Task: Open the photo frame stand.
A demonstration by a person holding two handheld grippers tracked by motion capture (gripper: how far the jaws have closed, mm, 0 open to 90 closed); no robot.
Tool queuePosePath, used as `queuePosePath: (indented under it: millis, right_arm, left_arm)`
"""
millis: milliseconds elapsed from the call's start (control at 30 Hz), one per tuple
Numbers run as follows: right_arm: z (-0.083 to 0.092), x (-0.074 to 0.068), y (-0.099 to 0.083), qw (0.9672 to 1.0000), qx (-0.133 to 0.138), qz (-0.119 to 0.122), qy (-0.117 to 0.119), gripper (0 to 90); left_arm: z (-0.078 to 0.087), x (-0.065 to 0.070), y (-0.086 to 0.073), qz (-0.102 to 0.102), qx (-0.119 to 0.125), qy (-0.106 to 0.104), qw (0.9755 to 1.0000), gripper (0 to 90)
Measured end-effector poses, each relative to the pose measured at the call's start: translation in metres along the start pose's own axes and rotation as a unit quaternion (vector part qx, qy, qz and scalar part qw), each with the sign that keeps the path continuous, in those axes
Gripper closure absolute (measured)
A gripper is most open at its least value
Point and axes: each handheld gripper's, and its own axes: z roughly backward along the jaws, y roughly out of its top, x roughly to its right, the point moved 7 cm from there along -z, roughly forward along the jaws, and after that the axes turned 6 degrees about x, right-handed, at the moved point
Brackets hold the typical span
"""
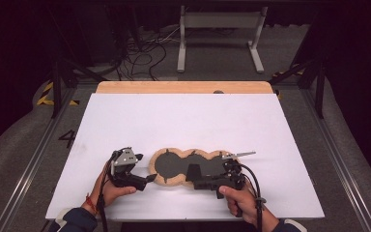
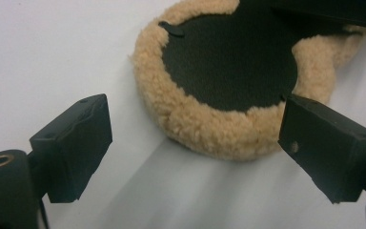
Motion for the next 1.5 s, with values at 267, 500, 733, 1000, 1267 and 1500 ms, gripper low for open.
queuePosePath:
  millis: [267,500,733,1000,1267,1500]
  right_arm:
    - [-0.001,0.006,0.006,0.9976,0.023,-0.065,0.006,48.2]
    - [-0.004,0.013,0.008,0.9959,0.035,-0.083,0.001,54.2]
    - [-0.015,0.010,0.010,0.9955,0.028,-0.089,0.014,54.9]
    - [-0.016,0.010,0.009,0.9960,0.029,-0.084,0.010,55.3]
    - [-0.015,0.012,0.013,0.9927,0.045,-0.111,0.010,50.5]
    - [-0.017,0.014,0.015,0.9881,0.055,-0.143,0.014,53.7]
  left_arm:
    - [-0.007,-0.010,0.003,0.019,-0.002,-0.002,0.9998,11.8]
    - [-0.012,-0.012,0.000,0.009,-0.019,-0.005,0.9998,11.7]
    - [-0.013,-0.015,-0.001,0.013,-0.016,-0.009,0.9997,11.4]
    - [-0.019,-0.021,0.001,0.027,-0.020,-0.020,0.9992,11.1]
    - [-0.021,-0.017,0.001,0.028,-0.025,-0.029,0.9989,11.1]
    - [-0.021,-0.017,0.000,0.024,-0.026,-0.034,0.9988,11.1]
